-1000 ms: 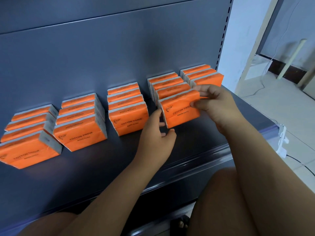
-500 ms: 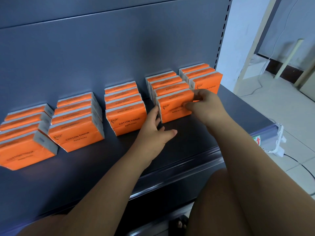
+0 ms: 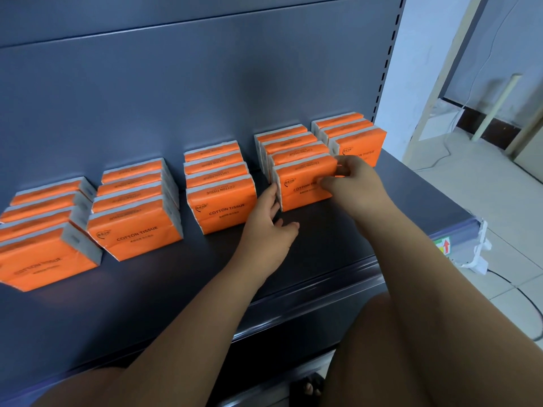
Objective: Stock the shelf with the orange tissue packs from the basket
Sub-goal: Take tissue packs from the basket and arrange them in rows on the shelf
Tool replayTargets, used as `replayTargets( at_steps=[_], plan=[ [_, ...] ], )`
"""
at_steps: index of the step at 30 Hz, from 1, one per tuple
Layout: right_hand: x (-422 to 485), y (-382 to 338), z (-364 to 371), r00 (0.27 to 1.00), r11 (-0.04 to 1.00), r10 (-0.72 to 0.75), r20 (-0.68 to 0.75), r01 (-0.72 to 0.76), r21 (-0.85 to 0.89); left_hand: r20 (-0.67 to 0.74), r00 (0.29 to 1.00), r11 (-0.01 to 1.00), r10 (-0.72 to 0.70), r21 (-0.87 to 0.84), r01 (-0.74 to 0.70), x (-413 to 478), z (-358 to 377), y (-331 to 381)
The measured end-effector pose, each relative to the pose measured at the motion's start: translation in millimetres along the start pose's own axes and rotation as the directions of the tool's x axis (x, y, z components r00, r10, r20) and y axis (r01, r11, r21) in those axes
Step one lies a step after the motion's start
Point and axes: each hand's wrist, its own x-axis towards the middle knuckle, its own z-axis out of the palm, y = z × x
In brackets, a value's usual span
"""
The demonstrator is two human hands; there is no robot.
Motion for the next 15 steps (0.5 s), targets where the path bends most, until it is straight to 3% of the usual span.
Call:
replayTargets(
  at_steps=[4,9,12,15],
  plan=[
    [-3,-1,1,1.000,0.998,-0.018,-0.017,0.017,-0.055,0.000,1.000,0.998,0.000,0.062,0.000,-3,0,-3],
    [-11,-6,2,0.996,0.956,-0.082,-0.039,0.067,-0.284,-0.015,1.000,0.987,0.021,0.160,-0.018,-10,5,3],
    [-17,-14,5,0.986,0.930,-0.136,-0.097,0.093,-0.355,-0.038,0.997,0.924,0.066,0.380,-0.046,-22,4,15],
    [-27,-22,8,0.967,0.921,-0.169,-0.192,0.086,-0.379,-0.038,0.991,0.786,0.128,0.613,-0.078,-42,-6,30]
  ],
)
